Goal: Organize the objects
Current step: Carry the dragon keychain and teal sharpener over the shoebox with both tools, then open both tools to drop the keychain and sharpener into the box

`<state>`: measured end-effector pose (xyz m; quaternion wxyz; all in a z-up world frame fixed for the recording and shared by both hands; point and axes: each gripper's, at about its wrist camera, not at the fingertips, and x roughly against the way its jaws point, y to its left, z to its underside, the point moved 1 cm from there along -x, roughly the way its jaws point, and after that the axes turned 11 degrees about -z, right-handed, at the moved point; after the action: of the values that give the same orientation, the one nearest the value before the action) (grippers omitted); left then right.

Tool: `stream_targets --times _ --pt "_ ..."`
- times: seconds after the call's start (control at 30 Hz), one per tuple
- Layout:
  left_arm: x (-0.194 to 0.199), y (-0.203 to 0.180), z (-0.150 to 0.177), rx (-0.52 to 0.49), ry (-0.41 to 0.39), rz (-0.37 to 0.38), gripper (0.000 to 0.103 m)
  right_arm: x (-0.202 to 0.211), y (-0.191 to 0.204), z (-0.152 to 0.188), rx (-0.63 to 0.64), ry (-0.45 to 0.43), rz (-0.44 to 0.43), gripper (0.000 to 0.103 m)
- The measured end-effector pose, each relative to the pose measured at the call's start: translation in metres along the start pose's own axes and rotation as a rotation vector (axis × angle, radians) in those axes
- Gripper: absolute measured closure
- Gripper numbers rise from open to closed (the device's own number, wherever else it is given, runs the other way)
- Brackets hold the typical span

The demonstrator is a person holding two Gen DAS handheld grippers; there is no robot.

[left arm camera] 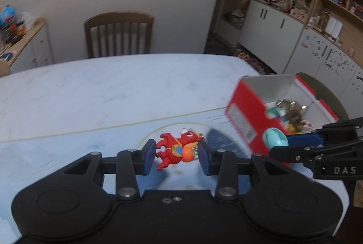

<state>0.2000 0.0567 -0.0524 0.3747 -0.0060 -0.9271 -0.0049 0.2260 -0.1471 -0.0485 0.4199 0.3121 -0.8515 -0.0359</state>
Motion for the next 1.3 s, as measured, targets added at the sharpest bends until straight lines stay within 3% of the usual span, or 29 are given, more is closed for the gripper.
stream_targets --times 0.53,0.97,1.3 --pt "-0.015 -0.135 -0.038 -0.135 -0.013 0.092 0.065 0.072 -0.116 0.012 -0.054 -0.076 0.115 0.072" --pt "-0.058 -0.207 -0.046 -0.186 0.069 0.117 0.065 0.073 -0.196 0.016 -0.076 -0.04 0.194 0.072" --pt "-0.095 -0.24 -0.037 -0.236 0.145 0.081 0.065 0.058 -0.234 0.013 -0.064 0.005 0.222 0.072"
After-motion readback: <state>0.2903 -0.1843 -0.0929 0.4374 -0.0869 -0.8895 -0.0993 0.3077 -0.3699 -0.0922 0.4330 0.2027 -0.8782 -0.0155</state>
